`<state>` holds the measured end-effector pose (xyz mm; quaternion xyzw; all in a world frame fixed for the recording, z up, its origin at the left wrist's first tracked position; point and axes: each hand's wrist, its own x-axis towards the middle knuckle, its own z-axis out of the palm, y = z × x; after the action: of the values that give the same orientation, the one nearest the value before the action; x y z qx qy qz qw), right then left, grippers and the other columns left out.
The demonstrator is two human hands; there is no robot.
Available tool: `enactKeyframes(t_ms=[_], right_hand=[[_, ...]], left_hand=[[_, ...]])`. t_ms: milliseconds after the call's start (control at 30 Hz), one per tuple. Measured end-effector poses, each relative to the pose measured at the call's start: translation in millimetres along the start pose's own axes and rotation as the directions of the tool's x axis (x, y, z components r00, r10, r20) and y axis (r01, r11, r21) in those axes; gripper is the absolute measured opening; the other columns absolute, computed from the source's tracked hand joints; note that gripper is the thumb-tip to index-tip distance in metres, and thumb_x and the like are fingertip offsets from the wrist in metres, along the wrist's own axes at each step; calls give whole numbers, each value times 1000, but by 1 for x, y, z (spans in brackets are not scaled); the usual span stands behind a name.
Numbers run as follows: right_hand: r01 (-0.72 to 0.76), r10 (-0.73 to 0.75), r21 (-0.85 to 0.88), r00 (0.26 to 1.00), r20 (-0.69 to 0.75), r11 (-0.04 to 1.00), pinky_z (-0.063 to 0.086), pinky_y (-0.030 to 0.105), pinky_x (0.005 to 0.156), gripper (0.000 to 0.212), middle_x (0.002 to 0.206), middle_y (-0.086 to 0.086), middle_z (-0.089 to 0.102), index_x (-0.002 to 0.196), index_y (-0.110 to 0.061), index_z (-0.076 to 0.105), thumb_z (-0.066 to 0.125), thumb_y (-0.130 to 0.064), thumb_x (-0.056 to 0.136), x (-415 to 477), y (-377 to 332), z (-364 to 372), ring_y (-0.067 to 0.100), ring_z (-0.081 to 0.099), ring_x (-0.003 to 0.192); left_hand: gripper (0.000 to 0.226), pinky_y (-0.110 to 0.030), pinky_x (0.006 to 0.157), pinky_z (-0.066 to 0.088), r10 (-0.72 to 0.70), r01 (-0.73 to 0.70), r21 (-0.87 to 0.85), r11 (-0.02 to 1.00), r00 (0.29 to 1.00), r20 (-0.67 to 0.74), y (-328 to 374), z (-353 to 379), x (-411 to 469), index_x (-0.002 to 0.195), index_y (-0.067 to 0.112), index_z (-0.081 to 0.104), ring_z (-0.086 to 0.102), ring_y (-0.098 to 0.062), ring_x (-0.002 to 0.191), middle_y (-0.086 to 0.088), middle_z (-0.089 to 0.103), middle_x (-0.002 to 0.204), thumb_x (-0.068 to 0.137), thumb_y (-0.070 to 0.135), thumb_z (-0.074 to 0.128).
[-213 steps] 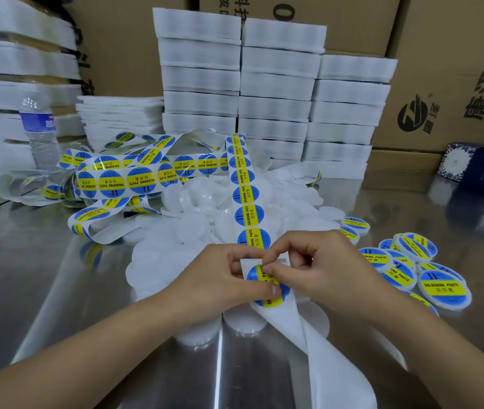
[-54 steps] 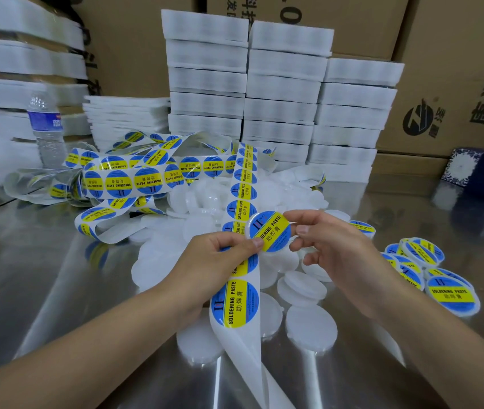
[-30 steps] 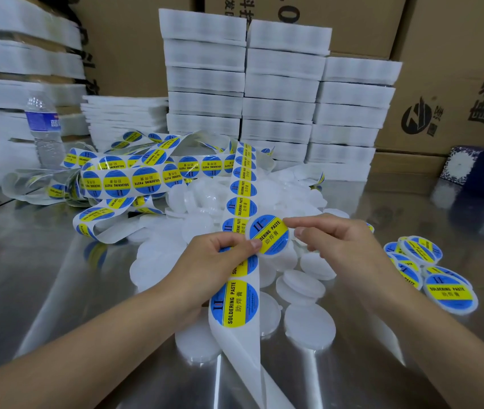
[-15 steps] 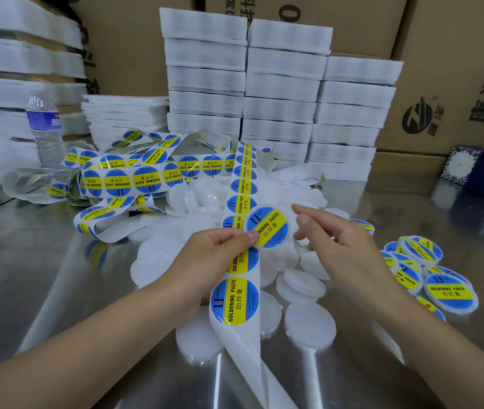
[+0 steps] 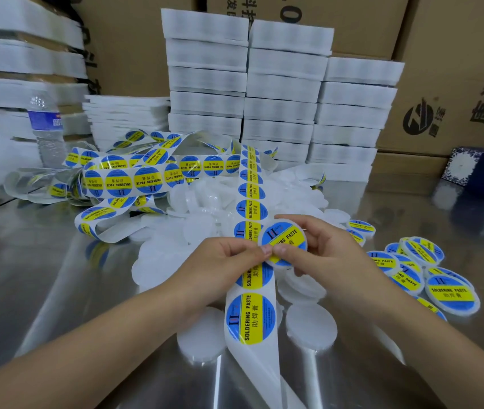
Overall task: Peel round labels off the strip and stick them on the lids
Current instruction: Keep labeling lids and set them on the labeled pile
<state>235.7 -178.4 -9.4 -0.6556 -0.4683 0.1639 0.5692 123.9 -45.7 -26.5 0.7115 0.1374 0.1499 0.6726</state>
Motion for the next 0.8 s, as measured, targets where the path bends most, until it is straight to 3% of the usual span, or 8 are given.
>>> enactKeyframes(t_ms=[133, 267, 367, 467, 600, 733, 800], right_hand=[[4, -5, 18, 999, 41, 1000, 50, 12, 66, 43, 87, -11, 73, 102, -36, 61, 77, -29, 63, -2, -1, -1, 3, 68, 78], [21, -18, -214, 1000, 15, 977, 53, 16, 70, 47, 87, -16, 71, 100, -42, 59, 82, -39, 59, -4, 0, -1, 2, 67, 79], [32, -31, -262, 999, 7, 965, 53, 19, 69, 39, 84, -15, 71, 92, -39, 59, 82, -39, 60, -4, 1, -2, 2, 67, 76], [25, -33, -292, 999, -22, 956, 49, 14, 62, 39, 78, -17, 70, 85, -41, 58, 76, -56, 55, -5, 1, -1, -1, 65, 69], [9, -36, -301, 996, -83, 954, 45, 13, 53, 48, 72, -14, 69, 83, -38, 58, 66, -71, 49, -5, 3, -1, -1, 61, 61], [-9, -48, -351, 987, -152, 936, 44, 23, 52, 50, 69, -6, 66, 75, -28, 60, 59, -74, 54, -1, 8, -2, 10, 57, 58], [7, -72, -373, 985, -160, 928, 42, 18, 50, 48, 65, -10, 64, 71, -27, 60, 54, -73, 58, 0, 9, -2, 5, 54, 55]], left_hand=[[21, -16, 54, 50, -22, 22, 1, 1000, 999, 43, 1, 1, -1, 78, 24, 77, 70, -10, 64, 0, 75, 76, 82, 40, 63], [25, -12, 48, 46, -32, 30, 20, 999, 997, 74, 2, 4, -4, 70, 25, 77, 67, -6, 54, 2, 73, 68, 89, 31, 60], [32, -16, 54, 50, -54, 53, 24, 998, 997, 60, 3, 4, -4, 74, 20, 77, 71, -10, 63, -1, 75, 75, 89, 39, 56], [47, -30, 68, 57, -117, 117, 52, 992, 993, 9, 2, 1, 1, 82, 13, 74, 73, -23, 76, -9, 76, 86, 86, 54, 51], [43, -24, 56, 53, -130, 130, 10, 991, 991, 16, 2, 0, 1, 76, 22, 77, 71, -19, 68, -7, 76, 83, 87, 53, 50], [42, -21, 56, 52, -88, 89, -17, 996, 994, 59, -2, 2, 2, 84, 21, 78, 73, -18, 75, -7, 76, 88, 78, 53, 53], [43, -20, 57, 52, -87, 88, -17, 996, 994, 65, -2, 3, 2, 84, 21, 78, 73, -17, 75, -6, 76, 89, 74, 55, 53]])
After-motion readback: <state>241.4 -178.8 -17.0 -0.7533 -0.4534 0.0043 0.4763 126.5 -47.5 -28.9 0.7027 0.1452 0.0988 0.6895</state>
